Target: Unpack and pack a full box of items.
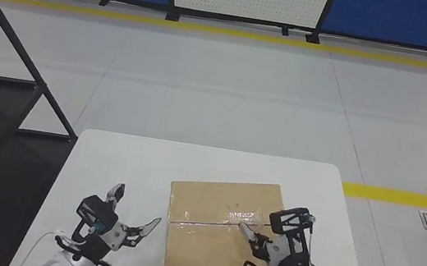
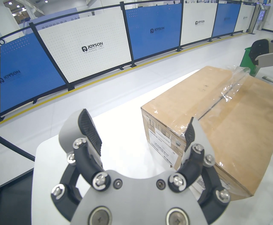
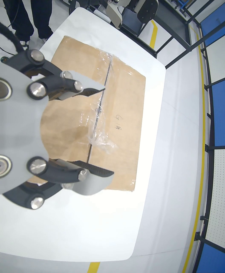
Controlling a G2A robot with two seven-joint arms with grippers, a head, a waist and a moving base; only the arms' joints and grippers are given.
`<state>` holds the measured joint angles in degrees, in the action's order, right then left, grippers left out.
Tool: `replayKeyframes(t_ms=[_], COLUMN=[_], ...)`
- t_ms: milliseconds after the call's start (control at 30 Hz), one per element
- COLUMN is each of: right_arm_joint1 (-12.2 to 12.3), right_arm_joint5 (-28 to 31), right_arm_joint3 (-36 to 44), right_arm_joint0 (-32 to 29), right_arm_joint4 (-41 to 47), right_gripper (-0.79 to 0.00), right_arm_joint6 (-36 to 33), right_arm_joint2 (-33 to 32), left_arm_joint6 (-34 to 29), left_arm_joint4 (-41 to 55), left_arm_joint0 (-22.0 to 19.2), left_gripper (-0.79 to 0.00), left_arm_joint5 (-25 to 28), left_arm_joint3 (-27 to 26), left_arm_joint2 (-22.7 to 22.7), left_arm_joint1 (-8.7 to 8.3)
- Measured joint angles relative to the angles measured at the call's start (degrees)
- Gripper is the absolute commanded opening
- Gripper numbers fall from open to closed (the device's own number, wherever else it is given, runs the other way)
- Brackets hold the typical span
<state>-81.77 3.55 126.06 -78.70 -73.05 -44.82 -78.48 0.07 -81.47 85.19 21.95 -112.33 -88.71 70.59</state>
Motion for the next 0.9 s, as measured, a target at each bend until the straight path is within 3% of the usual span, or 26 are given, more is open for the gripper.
replayKeyframes(t_ms=[33,67,400,667,900], right_arm_joint1=[0.04,0.07,0.35,-0.06,0.36], right_arm_joint5=[0.44,0.90,5.79,3.43,3.09], right_arm_joint3=[-0.50,-0.72,-2.94,-12.53,-12.48], right_arm_joint0=[-0.26,-0.40,1.01,8.51,7.08], right_arm_joint4=[0.45,0.77,0.47,4.46,6.29], right_gripper=[-0.690,-0.785,-0.785,-0.785,-0.785], right_arm_joint6=[1.04,2.02,6.34,4.59,5.00], right_arm_joint2=[0.09,0.19,4.94,6.82,4.68], left_arm_joint6=[0.12,0.25,-0.86,-1.39,-1.76], left_arm_joint4=[-0.06,-0.42,4.40,4.36,4.12], left_arm_joint0=[0.06,0.14,-0.62,-0.98,-1.51], left_gripper=[0.000,0.000,0.000,0.000,0.000], left_arm_joint5=[0.21,0.35,-7.41,-7.13,-7.13], left_arm_joint3=[-0.12,-0.33,-2.27,-1.95,-1.72], left_arm_joint2=[0.14,0.31,1.74,2.26,2.60], left_arm_joint1=[-0.01,-0.03,0.52,0.45,0.39])
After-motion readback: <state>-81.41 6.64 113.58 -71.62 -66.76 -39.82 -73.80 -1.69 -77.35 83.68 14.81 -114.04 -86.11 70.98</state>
